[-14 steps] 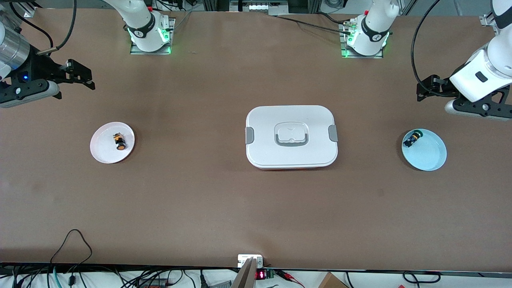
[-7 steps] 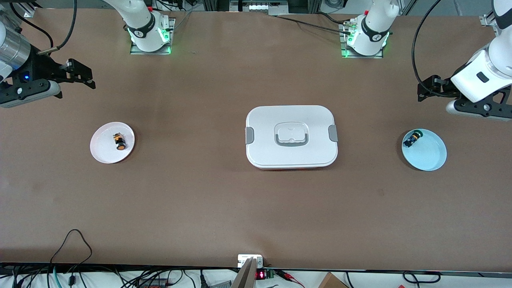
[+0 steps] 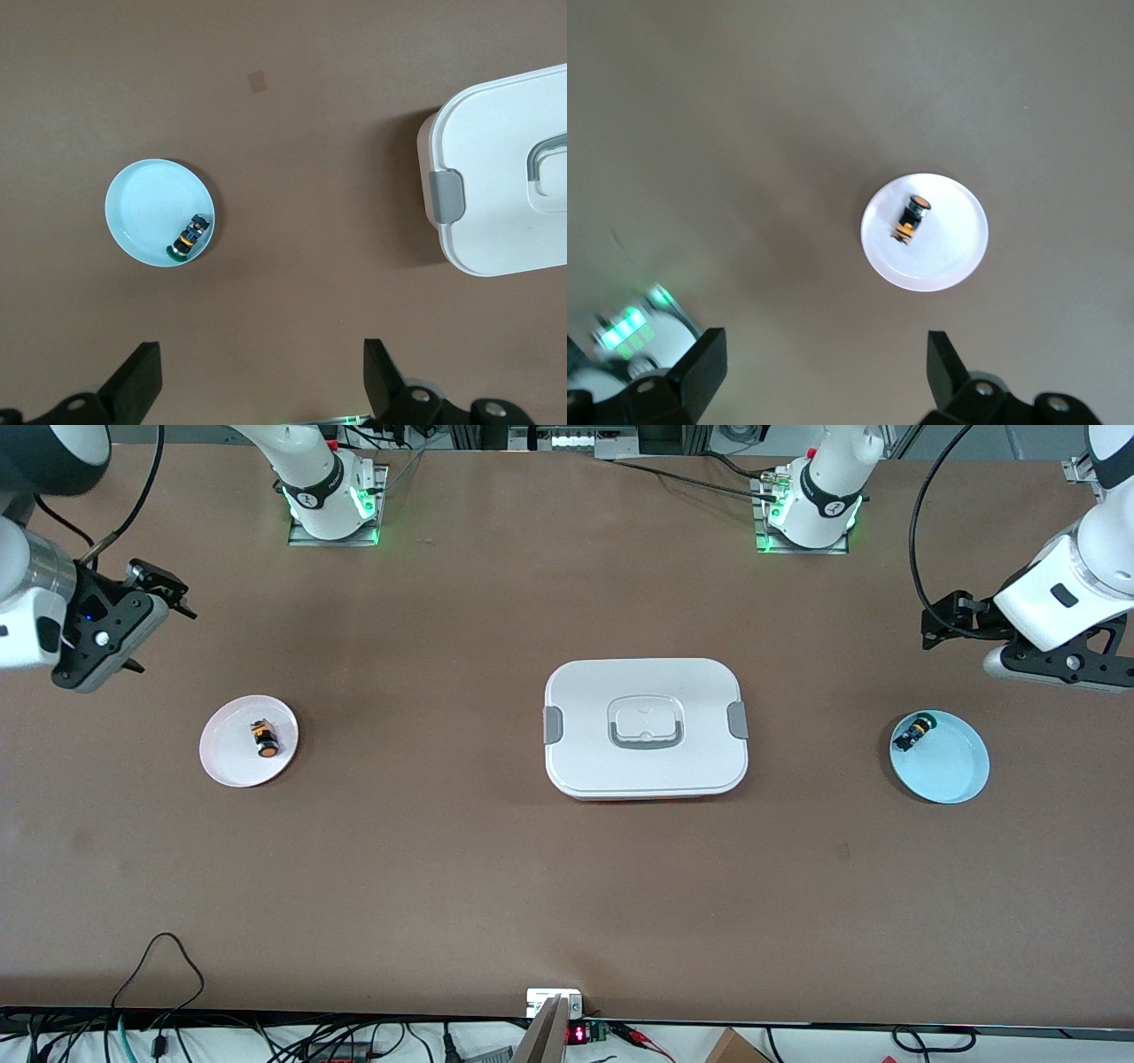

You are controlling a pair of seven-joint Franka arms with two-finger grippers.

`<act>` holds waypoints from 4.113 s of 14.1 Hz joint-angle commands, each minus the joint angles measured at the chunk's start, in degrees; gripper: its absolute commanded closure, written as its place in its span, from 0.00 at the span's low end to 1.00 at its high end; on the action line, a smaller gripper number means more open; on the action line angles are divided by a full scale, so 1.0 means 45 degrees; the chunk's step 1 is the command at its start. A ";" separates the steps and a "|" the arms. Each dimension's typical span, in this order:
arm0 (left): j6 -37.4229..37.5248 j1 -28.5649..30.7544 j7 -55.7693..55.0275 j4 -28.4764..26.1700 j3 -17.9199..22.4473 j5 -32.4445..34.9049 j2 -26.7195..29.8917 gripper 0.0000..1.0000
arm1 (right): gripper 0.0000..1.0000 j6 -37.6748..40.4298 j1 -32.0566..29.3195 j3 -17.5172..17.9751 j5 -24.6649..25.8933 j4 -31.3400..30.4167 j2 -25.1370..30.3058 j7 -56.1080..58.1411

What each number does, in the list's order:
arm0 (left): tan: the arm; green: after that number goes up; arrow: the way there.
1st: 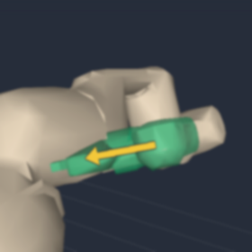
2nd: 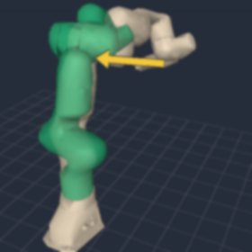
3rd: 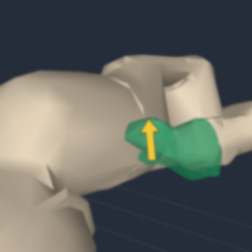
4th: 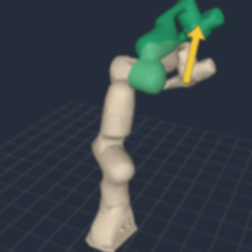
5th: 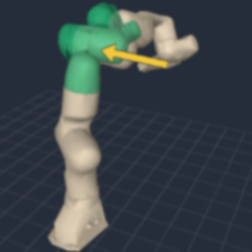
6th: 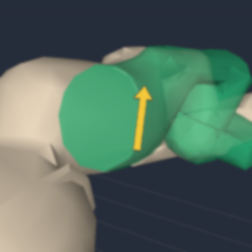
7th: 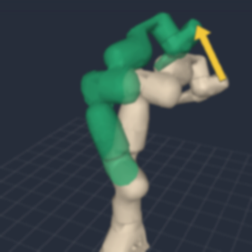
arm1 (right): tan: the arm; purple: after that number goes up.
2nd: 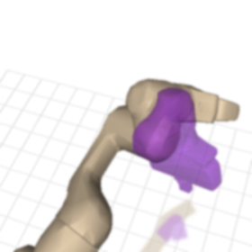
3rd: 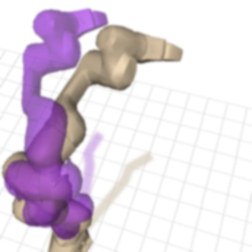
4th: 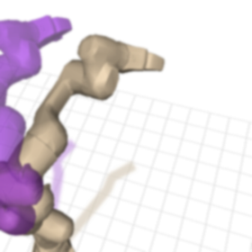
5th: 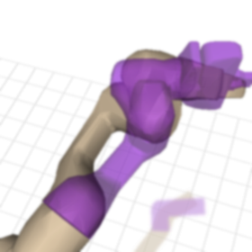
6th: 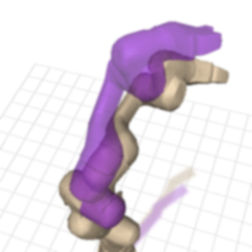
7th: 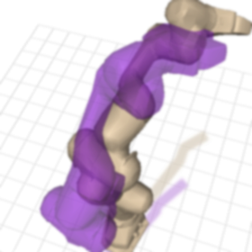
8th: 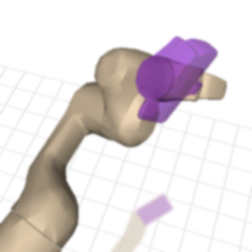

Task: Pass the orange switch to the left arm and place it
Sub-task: 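Lower the right gripper over the orange switch on the white plate, then close the right gripper around the orange switch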

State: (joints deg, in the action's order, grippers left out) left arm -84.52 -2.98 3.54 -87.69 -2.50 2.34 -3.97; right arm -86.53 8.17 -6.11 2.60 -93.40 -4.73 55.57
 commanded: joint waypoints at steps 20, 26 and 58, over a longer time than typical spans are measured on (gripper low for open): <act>0.0091 -0.0081 -0.0005 0.0191 -0.0089 -0.0070 0.0004 0.00 | 0.00 -0.6000 -0.1032 0.0107 0.0183 -0.2755 -0.3500 1.4701; 0.0091 -0.0081 -0.0024 0.0210 -0.0089 -0.0070 0.0004 0.00 | 0.00 -0.9416 -0.1267 0.0107 -0.0088 -0.5976 -0.2779 1.4682; 0.0091 -0.0081 -0.0024 0.0210 -0.0109 -0.0090 0.0004 0.00 | 0.00 -1.5302 -0.1834 0.0205 -0.0403 -0.8581 -0.3362 1.4916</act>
State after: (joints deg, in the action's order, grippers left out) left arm -84.53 -3.21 3.54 -87.69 -2.96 2.34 -3.99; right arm -150.83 0.26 -5.49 2.43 -130.57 -19.39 119.47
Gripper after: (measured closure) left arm 0.000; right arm 0.000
